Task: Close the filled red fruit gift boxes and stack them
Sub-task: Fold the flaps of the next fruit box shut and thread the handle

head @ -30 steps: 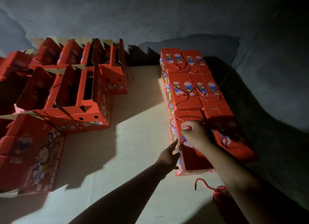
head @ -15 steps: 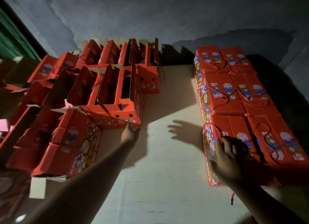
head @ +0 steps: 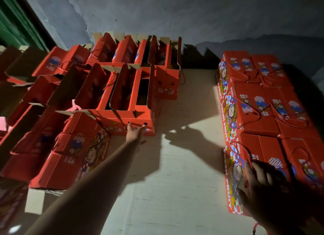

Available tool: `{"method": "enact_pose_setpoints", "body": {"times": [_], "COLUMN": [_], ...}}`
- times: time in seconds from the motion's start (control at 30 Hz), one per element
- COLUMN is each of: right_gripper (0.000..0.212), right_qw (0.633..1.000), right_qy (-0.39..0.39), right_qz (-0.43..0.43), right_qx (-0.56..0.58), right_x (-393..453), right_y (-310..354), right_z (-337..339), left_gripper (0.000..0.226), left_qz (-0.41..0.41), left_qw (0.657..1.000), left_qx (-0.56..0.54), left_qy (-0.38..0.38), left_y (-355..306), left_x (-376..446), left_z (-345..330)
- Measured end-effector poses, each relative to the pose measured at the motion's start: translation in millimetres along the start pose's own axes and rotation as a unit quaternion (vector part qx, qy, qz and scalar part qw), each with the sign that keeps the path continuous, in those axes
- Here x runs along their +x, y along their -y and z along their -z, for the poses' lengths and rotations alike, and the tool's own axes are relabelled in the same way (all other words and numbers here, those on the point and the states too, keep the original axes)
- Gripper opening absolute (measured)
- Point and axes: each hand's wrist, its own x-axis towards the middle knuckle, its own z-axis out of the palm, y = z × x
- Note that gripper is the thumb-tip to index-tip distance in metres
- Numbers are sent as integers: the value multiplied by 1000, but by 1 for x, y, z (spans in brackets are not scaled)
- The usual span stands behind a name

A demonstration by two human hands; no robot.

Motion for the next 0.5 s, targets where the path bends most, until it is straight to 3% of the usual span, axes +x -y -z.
{"method": "enact_pose_setpoints", "body": {"times": [0.1, 0.27, 0.5], "right_gripper": [93, 100, 84], "right_qw": [1000, 998, 992], "right_qy": [24, 50, 80], "right_qz": [-13, -35, -53], "right_qx": [-13, 19, 86], "right_x": [0, 1, 0], "right_y": [-4, -8, -4], "right_z": [-4, -13, 0], "left_gripper": [86, 40, 35], "left_qz": [15, 6, -1], "left_qw": [1000, 1000, 996], "left_qx": [-25, -5, 20], "left_qy": [3, 21, 88], "left_y": [2, 4, 35], "left_x": [3, 1, -39], "left_z": [-1, 2, 13]}}
